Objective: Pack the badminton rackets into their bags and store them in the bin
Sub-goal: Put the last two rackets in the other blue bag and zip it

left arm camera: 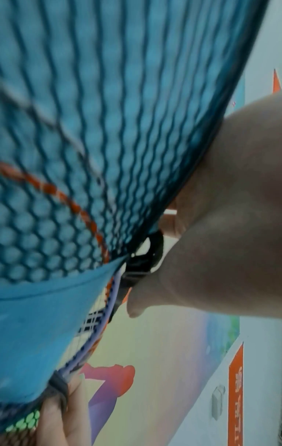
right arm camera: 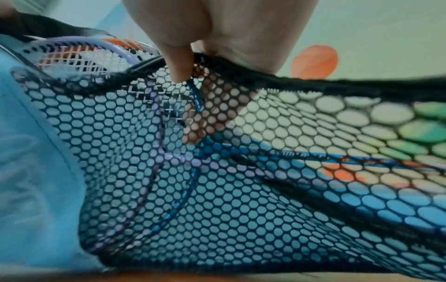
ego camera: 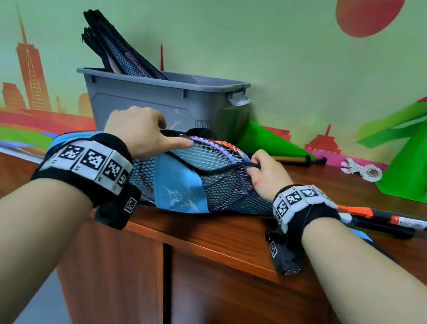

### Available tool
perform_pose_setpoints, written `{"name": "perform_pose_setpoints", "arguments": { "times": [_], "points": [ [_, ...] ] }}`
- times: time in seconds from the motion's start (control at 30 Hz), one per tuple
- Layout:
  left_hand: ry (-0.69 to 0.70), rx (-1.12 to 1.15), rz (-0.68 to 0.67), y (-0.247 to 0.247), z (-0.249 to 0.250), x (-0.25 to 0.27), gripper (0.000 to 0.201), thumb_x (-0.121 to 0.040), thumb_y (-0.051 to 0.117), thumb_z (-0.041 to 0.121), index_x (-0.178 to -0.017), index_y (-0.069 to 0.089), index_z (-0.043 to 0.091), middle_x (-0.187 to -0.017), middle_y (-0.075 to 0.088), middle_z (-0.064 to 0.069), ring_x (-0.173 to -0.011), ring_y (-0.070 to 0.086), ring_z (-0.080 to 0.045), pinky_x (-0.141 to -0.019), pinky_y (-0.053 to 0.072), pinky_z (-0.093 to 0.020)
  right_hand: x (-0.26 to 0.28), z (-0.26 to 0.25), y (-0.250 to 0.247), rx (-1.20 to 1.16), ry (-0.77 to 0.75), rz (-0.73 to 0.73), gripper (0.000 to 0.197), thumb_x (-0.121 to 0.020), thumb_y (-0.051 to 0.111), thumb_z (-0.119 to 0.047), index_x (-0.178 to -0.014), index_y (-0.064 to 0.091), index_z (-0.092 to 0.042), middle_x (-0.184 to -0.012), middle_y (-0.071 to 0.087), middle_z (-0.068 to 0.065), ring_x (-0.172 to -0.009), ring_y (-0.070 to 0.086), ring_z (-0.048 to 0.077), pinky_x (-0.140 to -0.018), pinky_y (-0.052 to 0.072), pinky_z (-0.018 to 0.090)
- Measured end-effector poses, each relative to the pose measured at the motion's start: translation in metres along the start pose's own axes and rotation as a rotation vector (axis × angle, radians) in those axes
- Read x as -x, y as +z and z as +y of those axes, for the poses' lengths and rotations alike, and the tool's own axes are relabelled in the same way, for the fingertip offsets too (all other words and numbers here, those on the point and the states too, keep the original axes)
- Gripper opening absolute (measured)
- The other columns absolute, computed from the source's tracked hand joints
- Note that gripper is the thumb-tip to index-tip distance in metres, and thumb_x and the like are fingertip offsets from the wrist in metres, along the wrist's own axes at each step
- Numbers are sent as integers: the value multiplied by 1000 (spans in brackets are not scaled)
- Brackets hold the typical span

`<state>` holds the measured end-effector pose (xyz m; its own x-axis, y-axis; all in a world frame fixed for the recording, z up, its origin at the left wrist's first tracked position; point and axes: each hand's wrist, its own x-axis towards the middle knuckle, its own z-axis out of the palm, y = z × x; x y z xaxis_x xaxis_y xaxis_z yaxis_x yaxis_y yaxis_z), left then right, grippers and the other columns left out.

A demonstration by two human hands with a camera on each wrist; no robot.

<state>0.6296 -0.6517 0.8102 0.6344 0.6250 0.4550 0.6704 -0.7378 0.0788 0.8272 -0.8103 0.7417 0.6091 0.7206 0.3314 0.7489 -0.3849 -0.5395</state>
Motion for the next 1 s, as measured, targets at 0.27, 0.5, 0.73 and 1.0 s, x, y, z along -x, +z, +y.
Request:
{"name": "perform_pose_setpoints", "arguments": {
  "times": [0.27,0.5,0.73,1.0],
  "points": [
    [13,176,4,17,-30,-1,44,-89,53,51,-118,60,19,-115,66,-8,-108,58,-32,-90,47,-42,2,36,-33,70,159,73,23,-97,47,-21,-117,50,-11,-104,60,11,-99,58,31,-77,39,30],
    [41,251,114,27,-20,-7,30,-95,51,36,-111,65,15,-110,68,-12,-105,59,-35,-80,44,-37,0,18,-23,211,63,100,31,-87,47,-6,-108,69,-12,-102,63,14,-102,57,35,-82,46,34],
    [17,293,112,26,-25,-12,29,-94,51,35,-99,67,12,-99,69,-14,-94,59,-35,-71,40,-33,1,-2,-25,100,59,62,30,-78,53,-10,-101,71,-20,-105,70,7,-97,61,28,-83,51,32],
    [13,356,122,23,-30,-8,29,-94,53,36,-95,68,11,-90,67,-11,-91,59,-33,-70,40,-32,-10,-27,-12,183,20,24,29,-93,53,-37,-86,69,-14,-62,55,3,-62,52,23,-48,29,26]
  ]
}}
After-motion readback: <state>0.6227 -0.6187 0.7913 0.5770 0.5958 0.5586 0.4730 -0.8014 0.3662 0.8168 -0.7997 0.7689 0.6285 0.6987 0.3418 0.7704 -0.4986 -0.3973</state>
